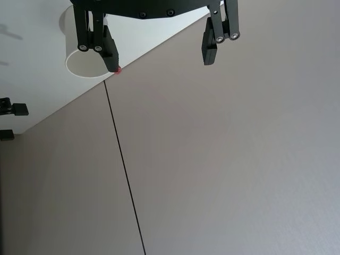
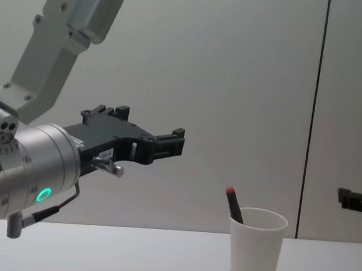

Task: Place the pen into the pen holder.

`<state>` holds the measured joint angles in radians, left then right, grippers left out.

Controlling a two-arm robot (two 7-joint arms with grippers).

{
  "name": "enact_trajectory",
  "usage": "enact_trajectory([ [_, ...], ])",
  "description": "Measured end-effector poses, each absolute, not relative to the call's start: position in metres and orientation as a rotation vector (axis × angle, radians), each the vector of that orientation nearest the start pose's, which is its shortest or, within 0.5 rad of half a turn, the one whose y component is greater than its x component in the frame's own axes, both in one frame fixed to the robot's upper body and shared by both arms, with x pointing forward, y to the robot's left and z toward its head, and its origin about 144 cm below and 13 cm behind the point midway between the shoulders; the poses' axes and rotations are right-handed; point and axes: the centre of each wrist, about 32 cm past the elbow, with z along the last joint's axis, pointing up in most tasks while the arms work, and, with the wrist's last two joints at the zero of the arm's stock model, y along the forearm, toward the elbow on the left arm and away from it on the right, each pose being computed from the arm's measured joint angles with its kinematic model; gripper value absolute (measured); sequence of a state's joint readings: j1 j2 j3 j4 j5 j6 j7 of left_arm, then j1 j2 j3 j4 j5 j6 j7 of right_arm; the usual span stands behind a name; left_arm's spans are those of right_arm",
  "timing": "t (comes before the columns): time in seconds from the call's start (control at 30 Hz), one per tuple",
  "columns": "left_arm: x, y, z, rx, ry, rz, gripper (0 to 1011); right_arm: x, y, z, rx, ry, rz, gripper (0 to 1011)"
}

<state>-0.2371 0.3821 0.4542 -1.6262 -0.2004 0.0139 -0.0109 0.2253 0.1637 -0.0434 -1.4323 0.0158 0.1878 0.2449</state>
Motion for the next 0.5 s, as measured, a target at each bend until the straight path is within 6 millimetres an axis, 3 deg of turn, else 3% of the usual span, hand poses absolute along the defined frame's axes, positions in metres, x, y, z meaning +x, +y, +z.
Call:
enact_trajectory([
  [0.5, 0.492, 0.198, 1.204, 0.061, -0.268, 1.124, 1003, 0.506, -0.287, 1.182, -0.228, -0.01, -1.331, 1002],
])
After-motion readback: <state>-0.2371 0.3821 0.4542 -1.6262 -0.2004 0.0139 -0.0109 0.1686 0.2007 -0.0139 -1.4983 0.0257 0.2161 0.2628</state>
